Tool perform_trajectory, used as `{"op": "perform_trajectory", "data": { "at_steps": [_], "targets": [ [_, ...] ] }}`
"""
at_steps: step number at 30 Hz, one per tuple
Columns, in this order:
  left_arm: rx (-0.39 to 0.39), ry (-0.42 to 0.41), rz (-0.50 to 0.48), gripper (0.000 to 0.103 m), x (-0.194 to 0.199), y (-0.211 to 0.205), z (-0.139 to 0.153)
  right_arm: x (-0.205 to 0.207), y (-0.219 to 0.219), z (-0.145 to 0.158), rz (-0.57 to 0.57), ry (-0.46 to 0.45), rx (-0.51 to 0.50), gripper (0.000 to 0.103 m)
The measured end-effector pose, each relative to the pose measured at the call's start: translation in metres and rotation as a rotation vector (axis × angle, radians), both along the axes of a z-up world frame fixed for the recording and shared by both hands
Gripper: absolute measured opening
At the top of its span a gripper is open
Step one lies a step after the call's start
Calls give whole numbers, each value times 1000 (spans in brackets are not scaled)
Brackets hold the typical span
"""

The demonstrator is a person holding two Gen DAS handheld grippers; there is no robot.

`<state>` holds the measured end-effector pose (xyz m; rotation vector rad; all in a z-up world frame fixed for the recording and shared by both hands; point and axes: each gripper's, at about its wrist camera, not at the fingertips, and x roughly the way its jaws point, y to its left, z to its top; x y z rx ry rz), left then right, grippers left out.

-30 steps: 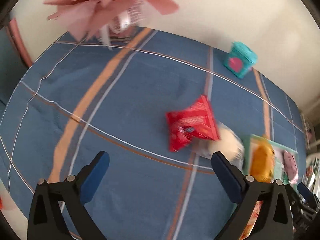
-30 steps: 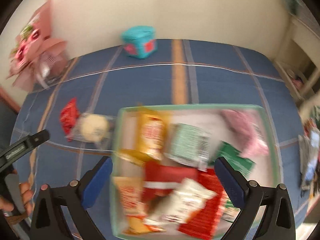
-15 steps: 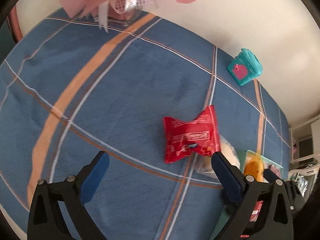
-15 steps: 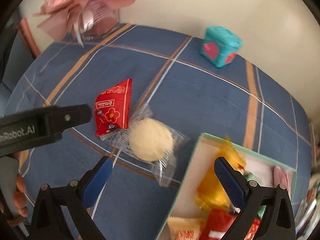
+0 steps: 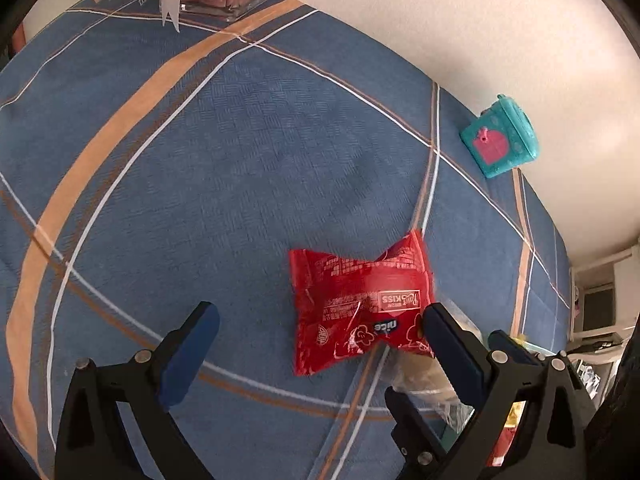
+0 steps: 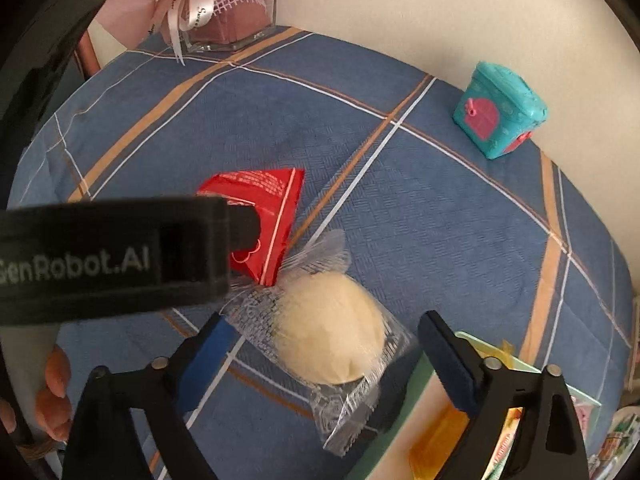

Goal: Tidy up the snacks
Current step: 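Grasp the red pack with left gripper while right grasps the wrapped bun, then carry the red pack and wrapped bun over the tray with both grippers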

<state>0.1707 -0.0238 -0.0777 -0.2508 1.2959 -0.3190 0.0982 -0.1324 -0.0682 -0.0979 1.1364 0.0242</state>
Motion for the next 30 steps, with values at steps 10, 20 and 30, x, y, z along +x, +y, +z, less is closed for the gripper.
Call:
{"op": "perform_trajectory", "data": {
  "at_steps": [10,20,30],
  "targets": [
    [-47,-32,-29,67,3,-9,1,-1,-12,-3,-62,-14,59,69],
    [-55,-15,12,58,-14,3,12,-25,-15,26,-127,-53,99,53],
    [-82,-54,12,58,-54,13,52,-75,-12,61,-177,-106,177,48]
  ]
}}
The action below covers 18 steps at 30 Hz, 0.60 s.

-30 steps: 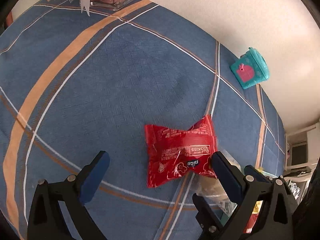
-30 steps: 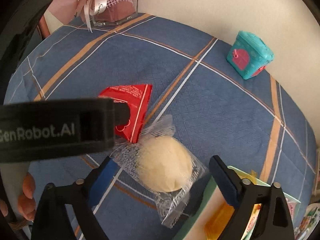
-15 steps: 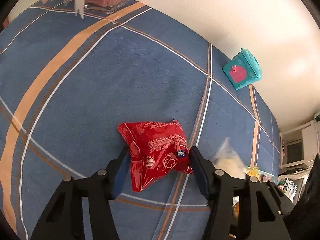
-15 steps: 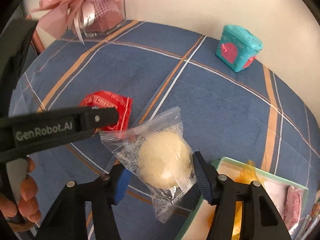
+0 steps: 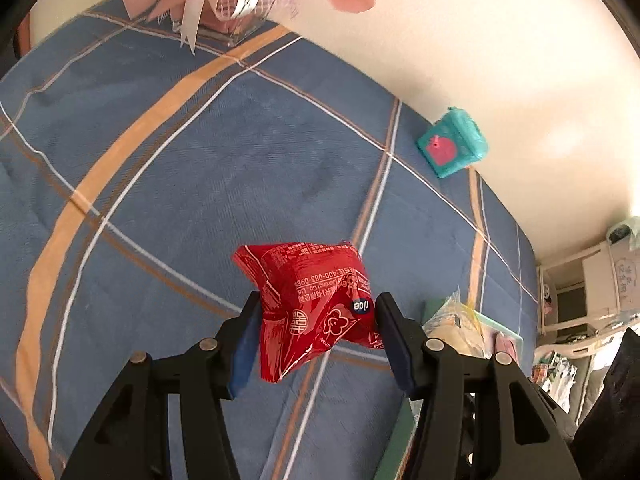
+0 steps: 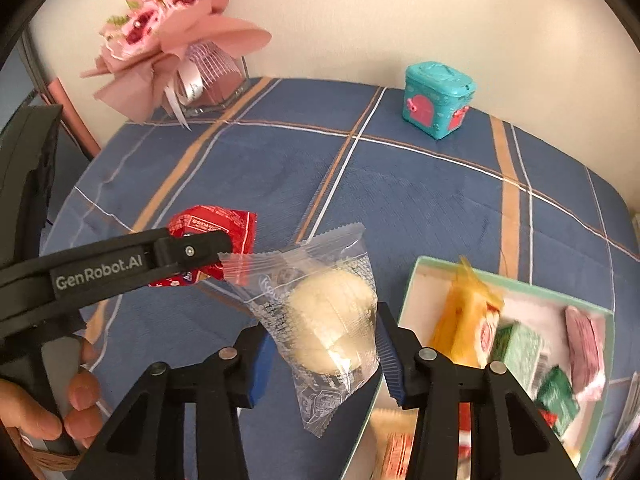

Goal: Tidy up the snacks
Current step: 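Carry the red pack and wrapped bun over the tray with both grippers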

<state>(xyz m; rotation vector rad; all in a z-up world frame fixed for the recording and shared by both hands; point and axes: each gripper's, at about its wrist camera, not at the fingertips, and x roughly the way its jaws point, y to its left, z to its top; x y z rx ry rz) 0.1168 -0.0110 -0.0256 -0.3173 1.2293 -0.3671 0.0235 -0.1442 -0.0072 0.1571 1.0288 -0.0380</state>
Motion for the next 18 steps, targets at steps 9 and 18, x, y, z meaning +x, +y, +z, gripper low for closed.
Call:
{"op": "perform_trajectory", "data": {
  "at_steps": [9,18],
  "targets": [
    [-17,-56,-14,58,-39,4,31,-58,-9,23,-88,-54,59,48],
    [-46,-92,-212,58,-88,-65,45,-124,-80,22,-331,-49,50,48]
  ]
}}
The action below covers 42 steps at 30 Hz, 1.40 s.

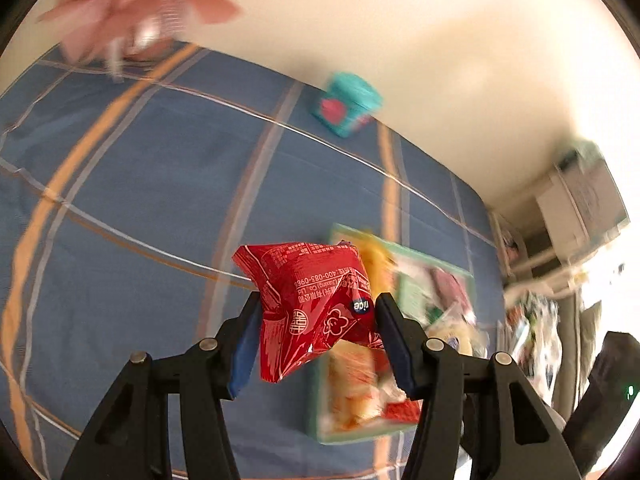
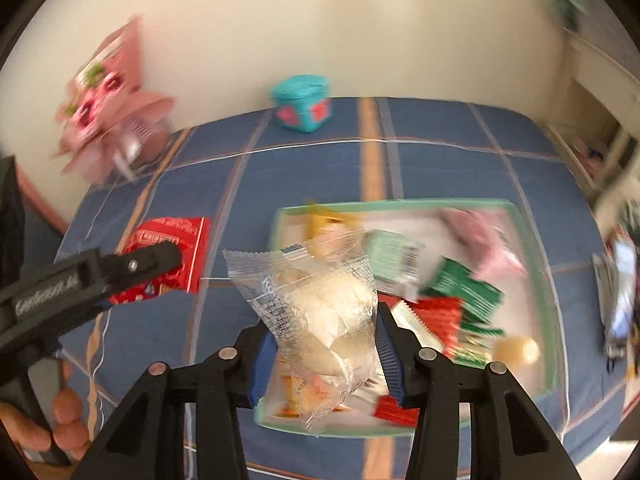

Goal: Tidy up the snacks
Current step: 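Carry the red pack and wrapped bun over the tray with both grippers, then open both grippers to drop the red pack and bun into the tray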

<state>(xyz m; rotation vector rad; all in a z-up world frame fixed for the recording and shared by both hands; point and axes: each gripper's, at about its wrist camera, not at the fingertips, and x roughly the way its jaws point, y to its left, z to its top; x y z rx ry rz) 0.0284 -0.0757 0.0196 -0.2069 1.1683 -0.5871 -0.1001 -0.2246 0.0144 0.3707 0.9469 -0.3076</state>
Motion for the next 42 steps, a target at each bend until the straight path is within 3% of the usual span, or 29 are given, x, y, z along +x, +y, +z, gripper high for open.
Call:
{"op": "perform_trajectory", "data": {
  "at_steps": [9,16,18,24,30,34,42],
  "targets": [
    [11,13,-209,58,-39,-86,-17,-37,-72,-18,-211,58,-17,48],
    [15,60,-273,60,-41,-116,-39,-37,-90,-39,-251,86,25,51],
    [7,71,-272,61,-41,-113,-39,-39,-91,-39,-254,80,31,51],
    [13,49,-219,71,-43,-85,-28,-44,-81,-33,-240,27,47,72],
    [228,-116,-104,88,-52,-43,-14,-49,-58,-26,-205,2,23,84],
    [365,-198,-40,98,-59,-10,-14,-53,-27,-23,-137,-24,6,101],
    [404,-252,62,99,-75,42,-2,-65,15,-24,-64,-46,-18,103]
  ]
}}
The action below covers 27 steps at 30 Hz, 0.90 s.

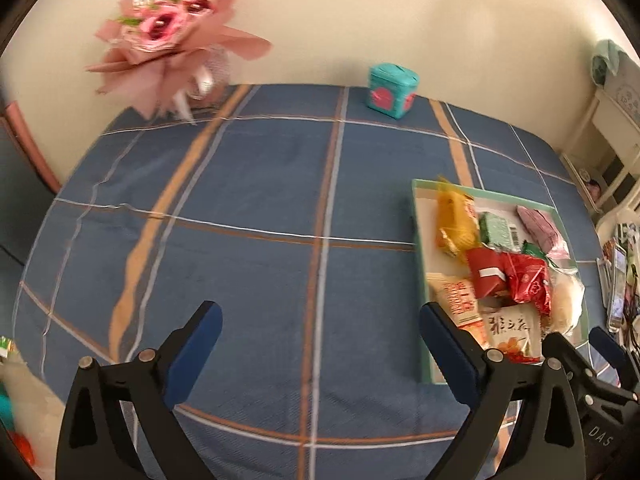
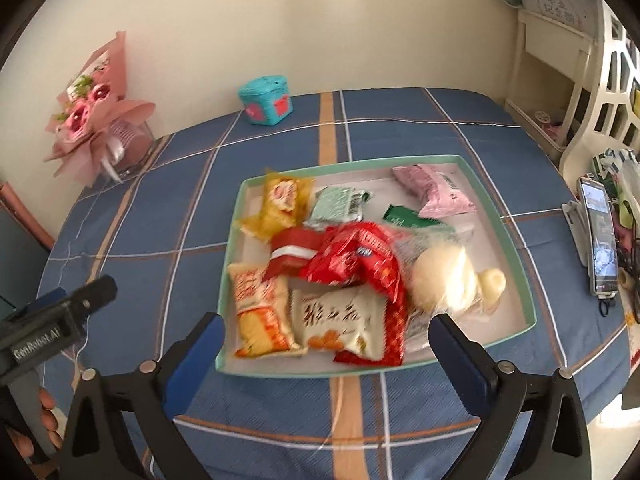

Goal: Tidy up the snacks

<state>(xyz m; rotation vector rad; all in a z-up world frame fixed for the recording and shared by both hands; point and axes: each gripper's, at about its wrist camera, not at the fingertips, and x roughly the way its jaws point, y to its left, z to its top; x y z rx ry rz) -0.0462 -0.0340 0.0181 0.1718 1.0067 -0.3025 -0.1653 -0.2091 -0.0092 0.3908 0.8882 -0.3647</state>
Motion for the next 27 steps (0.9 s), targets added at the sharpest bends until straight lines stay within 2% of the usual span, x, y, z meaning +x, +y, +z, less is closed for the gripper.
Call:
{"op": "perform_trajectory", "data": {
  "at_steps": [4,8,14,27],
  "targets": [
    [-20,-21,47,99,-8,17,7,-4,6,-2,-1,5,1,103],
    [14,-31,63,99,-14,19,6,-5,7,-3,-3,16,-4,103],
    [143,-49,97,99,-18,14,1,-4,10,-4,-1,28,-9,103],
    [167,-19,71,99,-19,11,-5,2,11,-7,6,61,-18,103]
  ]
}}
